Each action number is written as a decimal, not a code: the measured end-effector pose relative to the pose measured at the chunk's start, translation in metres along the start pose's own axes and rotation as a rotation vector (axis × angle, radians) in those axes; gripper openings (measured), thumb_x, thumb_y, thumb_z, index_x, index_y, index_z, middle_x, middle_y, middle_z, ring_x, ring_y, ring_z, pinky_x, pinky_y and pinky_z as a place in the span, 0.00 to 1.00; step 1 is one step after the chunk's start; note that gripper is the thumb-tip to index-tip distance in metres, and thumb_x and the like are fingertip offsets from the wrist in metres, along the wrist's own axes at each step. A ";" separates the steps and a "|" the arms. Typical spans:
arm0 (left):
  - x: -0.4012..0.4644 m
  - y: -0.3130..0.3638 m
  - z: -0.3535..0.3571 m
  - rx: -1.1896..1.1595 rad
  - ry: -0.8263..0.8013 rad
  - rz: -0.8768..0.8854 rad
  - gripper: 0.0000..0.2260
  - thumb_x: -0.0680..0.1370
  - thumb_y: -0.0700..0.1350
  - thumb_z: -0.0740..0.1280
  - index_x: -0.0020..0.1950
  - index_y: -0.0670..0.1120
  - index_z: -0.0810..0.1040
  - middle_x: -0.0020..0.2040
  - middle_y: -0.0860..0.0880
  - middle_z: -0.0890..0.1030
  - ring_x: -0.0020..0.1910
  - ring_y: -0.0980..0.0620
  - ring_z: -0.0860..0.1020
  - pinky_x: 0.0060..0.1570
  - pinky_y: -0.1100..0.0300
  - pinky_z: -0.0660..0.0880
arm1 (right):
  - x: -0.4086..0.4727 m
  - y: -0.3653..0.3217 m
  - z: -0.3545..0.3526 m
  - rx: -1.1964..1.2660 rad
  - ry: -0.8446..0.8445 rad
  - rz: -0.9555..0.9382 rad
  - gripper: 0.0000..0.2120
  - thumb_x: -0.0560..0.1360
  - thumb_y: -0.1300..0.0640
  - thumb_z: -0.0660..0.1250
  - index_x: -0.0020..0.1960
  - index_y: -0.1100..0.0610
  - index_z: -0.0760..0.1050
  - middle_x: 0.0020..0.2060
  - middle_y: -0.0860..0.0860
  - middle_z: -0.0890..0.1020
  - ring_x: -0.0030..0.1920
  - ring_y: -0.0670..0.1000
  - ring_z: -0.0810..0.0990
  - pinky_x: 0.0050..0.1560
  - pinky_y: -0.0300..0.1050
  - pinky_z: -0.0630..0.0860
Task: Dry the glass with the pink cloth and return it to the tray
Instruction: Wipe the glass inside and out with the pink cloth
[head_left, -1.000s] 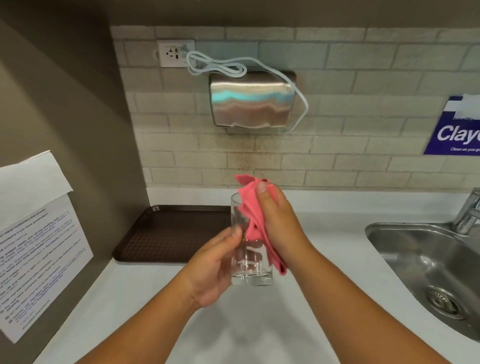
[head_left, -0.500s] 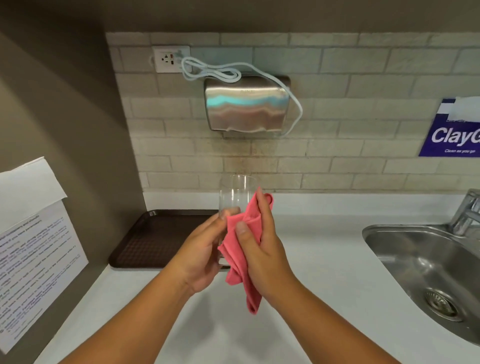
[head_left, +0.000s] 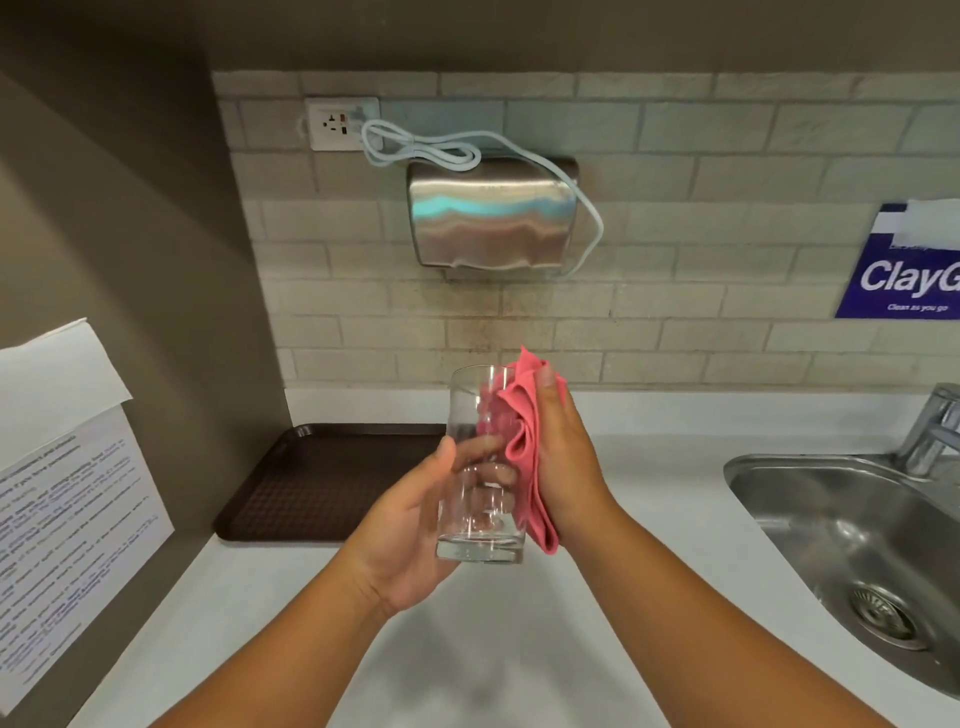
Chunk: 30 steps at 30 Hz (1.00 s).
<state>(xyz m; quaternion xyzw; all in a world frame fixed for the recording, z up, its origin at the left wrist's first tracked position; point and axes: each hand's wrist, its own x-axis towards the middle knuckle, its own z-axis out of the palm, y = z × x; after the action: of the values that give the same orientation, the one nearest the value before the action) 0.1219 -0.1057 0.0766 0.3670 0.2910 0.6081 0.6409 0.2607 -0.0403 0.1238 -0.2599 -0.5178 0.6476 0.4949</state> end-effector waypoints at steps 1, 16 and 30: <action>0.001 0.002 0.000 0.015 0.024 0.008 0.29 0.72 0.61 0.80 0.65 0.44 0.85 0.56 0.41 0.86 0.54 0.43 0.86 0.54 0.45 0.83 | -0.003 0.006 0.001 -0.074 0.003 -0.030 0.23 0.79 0.30 0.57 0.67 0.40 0.77 0.50 0.55 0.87 0.38 0.57 0.88 0.40 0.52 0.84; -0.003 0.006 0.008 0.136 0.015 0.000 0.26 0.75 0.60 0.76 0.69 0.48 0.85 0.61 0.43 0.88 0.58 0.45 0.87 0.56 0.49 0.84 | 0.006 -0.012 0.004 -0.357 0.029 -0.180 0.14 0.73 0.32 0.69 0.53 0.37 0.80 0.49 0.47 0.88 0.49 0.50 0.89 0.53 0.52 0.85; -0.002 -0.018 0.040 0.116 0.561 0.147 0.44 0.68 0.77 0.57 0.73 0.48 0.77 0.61 0.41 0.88 0.56 0.42 0.86 0.56 0.43 0.81 | 0.024 -0.015 0.004 -0.445 0.174 -0.230 0.24 0.79 0.31 0.59 0.54 0.48 0.83 0.47 0.49 0.88 0.50 0.51 0.87 0.54 0.49 0.81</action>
<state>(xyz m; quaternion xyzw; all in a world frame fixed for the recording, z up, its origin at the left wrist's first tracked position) 0.1644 -0.1126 0.0841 0.2407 0.4639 0.7129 0.4677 0.2536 -0.0206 0.1431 -0.3566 -0.6291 0.4326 0.5384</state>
